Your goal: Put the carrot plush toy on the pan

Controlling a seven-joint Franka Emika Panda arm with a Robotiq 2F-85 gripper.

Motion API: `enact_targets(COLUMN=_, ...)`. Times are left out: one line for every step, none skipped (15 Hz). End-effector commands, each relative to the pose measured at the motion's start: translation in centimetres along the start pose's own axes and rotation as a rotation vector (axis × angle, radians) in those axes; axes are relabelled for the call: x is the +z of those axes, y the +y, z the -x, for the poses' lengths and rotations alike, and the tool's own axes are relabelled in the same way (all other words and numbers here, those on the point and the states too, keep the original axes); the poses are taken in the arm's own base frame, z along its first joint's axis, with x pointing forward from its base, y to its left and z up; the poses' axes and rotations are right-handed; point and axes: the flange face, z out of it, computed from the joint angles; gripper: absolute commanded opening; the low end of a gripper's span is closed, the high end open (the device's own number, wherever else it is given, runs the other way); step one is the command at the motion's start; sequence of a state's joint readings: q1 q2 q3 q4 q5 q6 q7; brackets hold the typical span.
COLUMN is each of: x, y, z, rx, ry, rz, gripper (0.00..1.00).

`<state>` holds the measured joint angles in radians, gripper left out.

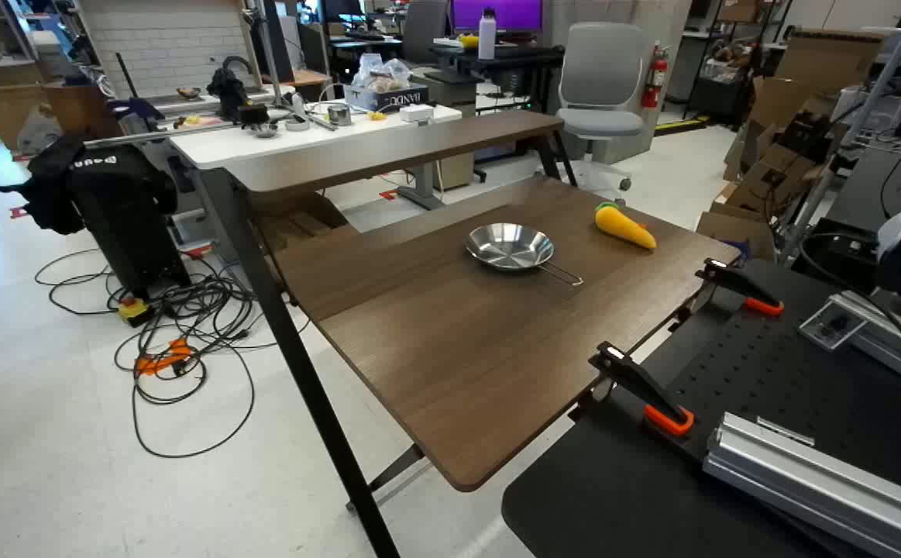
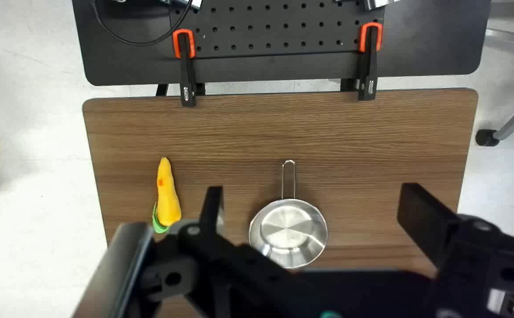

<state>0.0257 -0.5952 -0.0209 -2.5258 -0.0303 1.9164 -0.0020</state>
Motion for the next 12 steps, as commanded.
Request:
enact_targets(x=-0.1, y=0.0, z=0.0, rx=0.0, ry=-0.001, rz=0.0, gripper=1.0)
enact_targets(x=-0.1, y=0.0, z=0.0, rx=0.0, ry=-0.001, rz=0.0, gripper=1.0)
enact_targets(x=-0.1, y=0.0, z=0.0, rx=0.0, ry=-0.001, rz=0.0, gripper=1.0)
enact_targets(x=-0.1, y=0.0, z=0.0, rx=0.0, ry=-0.001, rz=0.0, gripper=1.0)
enact_targets(x=0.0, y=0.1, z=-0.1, rx=0.003, ry=-0.002, rz=0.001, gripper=1.0)
enact_targets(x=0.0, y=0.2, z=-0.2, rx=0.006, ry=0.002, rz=0.004, gripper=1.0)
enact_targets(x=0.0, y=0.3, z=-0.3, rx=0.008, ry=0.002, rz=0.006, gripper=1.0)
enact_targets(x=0.1, y=0.5, z=-0.5, rx=0.012, ry=0.004, rz=0.009, gripper=1.0)
enact_targets(x=0.2, y=0.8, z=-0.6, rx=0.016, ry=0.009, rz=0.014, gripper=1.0)
enact_targets(x=0.4, y=1.2, z=-0.8, rx=0.018, ry=0.012, rz=0.019, gripper=1.0)
enact_targets(x=0.6, y=1.5, z=-0.9, rx=0.024, ry=0.013, rz=0.024, gripper=1.0)
enact_targets(x=1.0, y=2.1, z=-1.1, rx=0.034, ry=0.013, rz=0.031, gripper=1.0)
